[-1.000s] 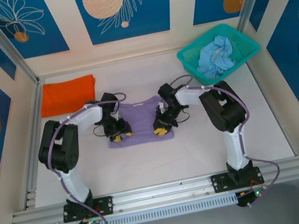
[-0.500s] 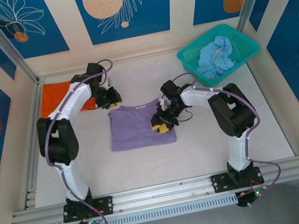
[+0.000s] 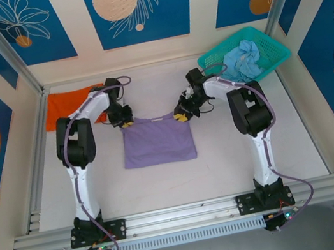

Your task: Fold and stack the t-shirts

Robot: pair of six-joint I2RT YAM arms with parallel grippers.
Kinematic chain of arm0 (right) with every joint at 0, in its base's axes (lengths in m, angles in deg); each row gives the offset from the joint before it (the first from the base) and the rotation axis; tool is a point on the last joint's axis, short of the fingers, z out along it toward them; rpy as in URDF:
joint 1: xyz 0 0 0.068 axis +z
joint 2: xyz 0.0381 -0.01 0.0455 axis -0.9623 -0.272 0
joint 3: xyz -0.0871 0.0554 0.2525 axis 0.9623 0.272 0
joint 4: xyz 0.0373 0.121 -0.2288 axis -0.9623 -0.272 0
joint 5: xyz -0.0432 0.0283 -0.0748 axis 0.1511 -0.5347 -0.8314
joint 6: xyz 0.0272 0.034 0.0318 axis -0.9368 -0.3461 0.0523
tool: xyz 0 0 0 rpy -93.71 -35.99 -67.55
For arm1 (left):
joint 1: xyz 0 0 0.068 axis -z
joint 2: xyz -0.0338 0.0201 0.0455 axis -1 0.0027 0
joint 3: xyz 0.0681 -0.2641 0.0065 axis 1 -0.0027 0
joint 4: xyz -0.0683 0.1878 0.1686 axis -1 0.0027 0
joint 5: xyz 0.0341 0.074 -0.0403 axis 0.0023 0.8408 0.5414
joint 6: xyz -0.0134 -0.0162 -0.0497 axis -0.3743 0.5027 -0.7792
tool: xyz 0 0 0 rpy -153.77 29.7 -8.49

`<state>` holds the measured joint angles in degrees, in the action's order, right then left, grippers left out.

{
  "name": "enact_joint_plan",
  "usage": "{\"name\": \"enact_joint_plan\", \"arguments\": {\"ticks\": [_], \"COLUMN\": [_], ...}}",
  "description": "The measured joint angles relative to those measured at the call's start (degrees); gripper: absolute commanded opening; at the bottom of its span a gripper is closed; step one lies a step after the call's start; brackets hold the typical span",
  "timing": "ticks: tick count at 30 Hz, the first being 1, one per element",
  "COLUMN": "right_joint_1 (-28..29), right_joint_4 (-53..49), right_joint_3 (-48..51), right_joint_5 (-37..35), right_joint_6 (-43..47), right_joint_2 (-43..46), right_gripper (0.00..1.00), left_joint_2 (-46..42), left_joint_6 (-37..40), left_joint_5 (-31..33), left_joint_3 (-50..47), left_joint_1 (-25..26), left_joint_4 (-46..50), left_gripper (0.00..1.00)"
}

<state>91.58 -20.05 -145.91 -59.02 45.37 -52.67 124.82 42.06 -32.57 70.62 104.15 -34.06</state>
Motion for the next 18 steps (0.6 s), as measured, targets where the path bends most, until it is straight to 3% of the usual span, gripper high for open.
{"name": "enact_joint_plan", "arguments": {"ticks": [5, 9, 13, 15, 18], "right_joint_1": [-0.9, -0.7, 0.2, 1.0, 2.4], "right_joint_4": [-2.7, -3.1, -0.4, 1.3, 4.2], "right_joint_3": [-1.8, -2.7, -1.0, 0.8, 3.6], "right_joint_5": [-0.2, -0.5, -0.1, 0.3, 1.7], "right_joint_6": [-0.7, -1.4, -2.3, -2.4, -2.3], "right_joint_2": [-1.2, -1.1, 1.5, 4.5, 9.6], "right_gripper": [0.27, 0.47, 0.69, 0.75, 0.78], "left_joint_2": [0.0, -0.7, -7.0, -11.6, -17.4], "left_joint_6": [0.0, 0.1, 0.2, 1.1, 2.0], "left_joint_5": [0.4, 0.3, -2.0, -3.8, -7.6], "left_joint_3": [-0.4, -0.1, -4.2, -7.9, -14.9], "left_joint_1": [-2.1, -2.7, -3.8, -5.0, -5.9], "left_joint_4": [-0.3, 0.1, -1.0, -2.0, -5.3], "left_gripper": [0.20, 0.54, 0.84, 0.91, 0.92]}}
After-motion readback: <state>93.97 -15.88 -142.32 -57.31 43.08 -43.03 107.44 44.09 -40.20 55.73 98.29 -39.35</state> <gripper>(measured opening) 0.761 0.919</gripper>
